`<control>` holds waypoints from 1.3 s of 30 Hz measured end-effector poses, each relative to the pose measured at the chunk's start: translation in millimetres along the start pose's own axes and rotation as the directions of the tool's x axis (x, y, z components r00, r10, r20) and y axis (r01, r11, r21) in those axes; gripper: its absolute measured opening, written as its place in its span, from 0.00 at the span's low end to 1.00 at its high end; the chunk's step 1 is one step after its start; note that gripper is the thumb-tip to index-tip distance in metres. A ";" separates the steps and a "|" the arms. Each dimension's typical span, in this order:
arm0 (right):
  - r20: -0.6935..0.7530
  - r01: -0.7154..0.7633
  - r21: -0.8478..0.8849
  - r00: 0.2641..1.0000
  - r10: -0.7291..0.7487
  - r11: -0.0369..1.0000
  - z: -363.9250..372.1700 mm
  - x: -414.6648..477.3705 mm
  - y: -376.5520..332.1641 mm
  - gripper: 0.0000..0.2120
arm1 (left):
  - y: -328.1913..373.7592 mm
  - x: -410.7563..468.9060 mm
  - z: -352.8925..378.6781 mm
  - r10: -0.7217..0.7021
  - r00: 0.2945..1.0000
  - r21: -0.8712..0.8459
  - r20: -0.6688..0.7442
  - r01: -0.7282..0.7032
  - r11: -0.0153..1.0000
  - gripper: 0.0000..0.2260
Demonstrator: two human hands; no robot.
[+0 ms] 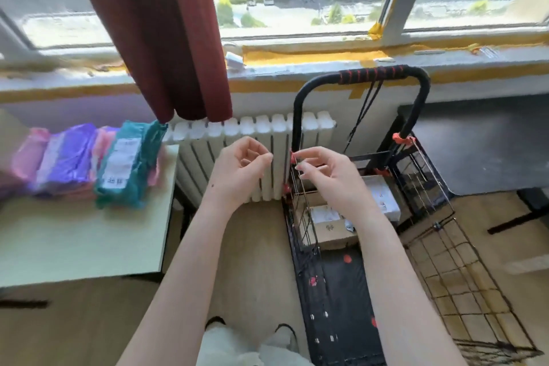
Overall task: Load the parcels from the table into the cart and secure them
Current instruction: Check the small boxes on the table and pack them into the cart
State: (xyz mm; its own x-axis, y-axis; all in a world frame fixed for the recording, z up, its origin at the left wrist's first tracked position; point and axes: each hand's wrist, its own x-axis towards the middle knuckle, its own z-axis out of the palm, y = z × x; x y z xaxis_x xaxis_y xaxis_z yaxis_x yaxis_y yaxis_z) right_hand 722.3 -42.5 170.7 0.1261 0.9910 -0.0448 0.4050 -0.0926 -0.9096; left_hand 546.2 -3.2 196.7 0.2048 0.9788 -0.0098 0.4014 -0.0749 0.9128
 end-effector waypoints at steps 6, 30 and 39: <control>0.199 0.103 -0.039 0.976 -0.093 0.994 68.1 -2.8 -40.5 0.09 | -21.1 -37.1 -66.4 -0.051 0.979 -0.047 -0.198 0.043 0.998 0.02; 0.480 0.296 0.029 0.834 -0.273 0.955 369.5 -127.4 -194.3 0.07 | -145.7 -254.7 -344.9 -0.170 0.768 -0.216 -0.617 0.043 0.975 0.07; 0.557 0.337 0.039 0.775 -0.300 0.941 454.3 -124.1 -230.1 0.08 | -182.8 -279.3 -410.0 -0.250 0.689 -0.261 -0.680 0.091 0.961 0.03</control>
State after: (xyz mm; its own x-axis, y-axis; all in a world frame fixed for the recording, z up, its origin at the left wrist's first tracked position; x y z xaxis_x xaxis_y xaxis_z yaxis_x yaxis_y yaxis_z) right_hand 202.0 -100.3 197.9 -0.5279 0.8492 0.0087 0.3886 0.2506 -0.8867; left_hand 49.6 -184.7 200.0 -0.5661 0.8232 0.0426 0.1718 0.0673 0.9828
